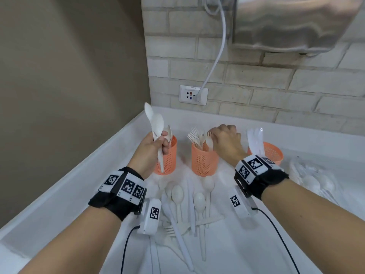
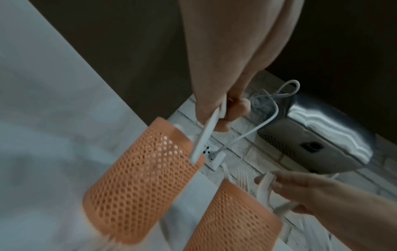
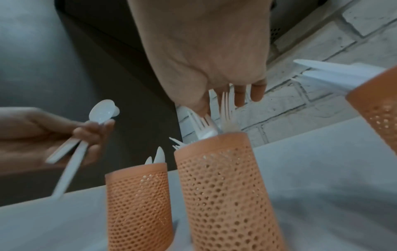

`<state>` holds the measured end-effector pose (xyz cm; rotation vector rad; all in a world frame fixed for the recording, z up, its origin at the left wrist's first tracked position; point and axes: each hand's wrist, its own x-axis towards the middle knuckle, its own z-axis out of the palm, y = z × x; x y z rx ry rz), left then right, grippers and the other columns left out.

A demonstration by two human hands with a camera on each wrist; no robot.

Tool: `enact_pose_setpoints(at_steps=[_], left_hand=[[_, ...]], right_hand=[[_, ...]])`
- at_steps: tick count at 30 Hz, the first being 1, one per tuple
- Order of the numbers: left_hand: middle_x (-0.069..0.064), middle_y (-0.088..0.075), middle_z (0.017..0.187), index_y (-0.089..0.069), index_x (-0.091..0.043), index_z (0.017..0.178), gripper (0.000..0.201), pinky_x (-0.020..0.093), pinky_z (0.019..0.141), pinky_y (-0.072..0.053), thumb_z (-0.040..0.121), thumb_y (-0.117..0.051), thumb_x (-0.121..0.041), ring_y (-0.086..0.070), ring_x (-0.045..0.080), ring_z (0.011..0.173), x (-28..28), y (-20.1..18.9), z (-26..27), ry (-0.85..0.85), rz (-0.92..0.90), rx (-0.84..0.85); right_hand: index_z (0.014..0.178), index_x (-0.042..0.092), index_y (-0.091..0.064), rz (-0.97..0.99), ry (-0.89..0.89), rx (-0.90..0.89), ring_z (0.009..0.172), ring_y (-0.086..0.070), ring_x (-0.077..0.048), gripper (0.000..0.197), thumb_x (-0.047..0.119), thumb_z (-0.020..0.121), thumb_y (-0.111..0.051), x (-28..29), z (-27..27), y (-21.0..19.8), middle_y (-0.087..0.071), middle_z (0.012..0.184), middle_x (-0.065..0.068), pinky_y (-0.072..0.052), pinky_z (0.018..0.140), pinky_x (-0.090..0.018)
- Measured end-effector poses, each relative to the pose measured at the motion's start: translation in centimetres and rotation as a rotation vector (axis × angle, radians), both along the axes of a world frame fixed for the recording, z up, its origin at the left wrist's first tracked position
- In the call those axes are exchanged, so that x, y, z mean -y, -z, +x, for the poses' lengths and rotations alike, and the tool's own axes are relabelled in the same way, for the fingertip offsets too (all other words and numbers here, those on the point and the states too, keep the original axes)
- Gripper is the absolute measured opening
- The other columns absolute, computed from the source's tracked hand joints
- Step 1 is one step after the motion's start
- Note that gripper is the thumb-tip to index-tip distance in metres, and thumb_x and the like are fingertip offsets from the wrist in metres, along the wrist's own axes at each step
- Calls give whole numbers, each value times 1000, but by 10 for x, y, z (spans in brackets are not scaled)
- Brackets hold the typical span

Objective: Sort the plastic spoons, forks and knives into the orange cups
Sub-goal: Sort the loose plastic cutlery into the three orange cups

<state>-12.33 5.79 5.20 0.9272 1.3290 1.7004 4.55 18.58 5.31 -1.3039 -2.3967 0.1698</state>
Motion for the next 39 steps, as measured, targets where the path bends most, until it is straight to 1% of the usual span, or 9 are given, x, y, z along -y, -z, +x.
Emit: enact_pose_setpoints(at_steps=[4,8,13,17,20,24,28,34,39], left_hand=[[4,-51,75,-48,-15,90,24,25,75,-45,98,-32,1,-51,14,70,-13,-23,-20,-58,91,-50],[3,-54,78,-47,-17,88,26,25,83,-47,96,-34,4,-54,14,75,-37,-33,-33,-129,148,-89],[8,-59,87,-49,-12,95,12,27,78,-45,92,-47,0,-59,17,80,-55,-7,-30,-186,-77,-245],[6,-55,116,-43,-9,129,53,23,71,-47,82,-66,-6,-54,23,106,-52,5,-33,-190,-207,-345],[4,-42,136,-32,-13,141,79,28,99,-40,76,-75,-17,-42,17,125,-42,-4,-33,-222,-180,-408],[1,-52,103,-55,-13,106,30,21,81,-45,82,-68,-25,-51,13,94,-5,-21,-24,-364,-94,-732],[-2,-56,63,-60,-13,71,26,19,52,-37,91,-54,-28,-54,13,60,40,-10,-20,4,-676,-1059],[4,-60,51,-57,-7,59,48,23,57,-45,93,-45,-38,-53,17,44,75,36,-5,283,-1199,-972],[6,-55,60,-51,-6,61,36,25,63,-48,91,-53,-25,-56,23,61,67,52,1,144,-1132,-887]], right_hand=[[134,13,-46,186,-67,-152,124,-35,-28,42,13,92,-49,14,4,0,-46,131,-12,-28,96,-34],[107,8,-63,345,-242,-339,97,-37,-19,29,3,80,-55,37,6,7,-56,101,-12,-21,75,-19],[93,3,-65,75,-456,-194,87,-42,-20,20,7,79,-50,50,13,30,-56,90,-10,-26,74,-20],[98,8,-66,-110,-442,-41,88,-41,-14,15,8,87,-56,49,21,46,-47,89,3,-36,77,-24],[95,7,-66,-193,-395,27,80,-47,-15,15,10,88,-54,52,22,47,-50,86,2,-39,71,-25],[86,2,-66,-269,-310,113,70,-48,-19,17,12,89,-52,60,22,45,-54,74,-3,-39,61,-27],[68,1,-56,-417,-325,189,61,-43,-16,30,21,90,-56,74,14,50,-47,62,-3,-31,53,-22],[113,5,-41,-582,-286,317,67,-48,-20,35,20,86,-59,106,-1,57,-47,81,-4,-36,50,-26],[74,12,-32,-575,-192,409,56,-36,-12,21,3,89,-43,114,0,51,-36,69,-1,-26,46,-22]])
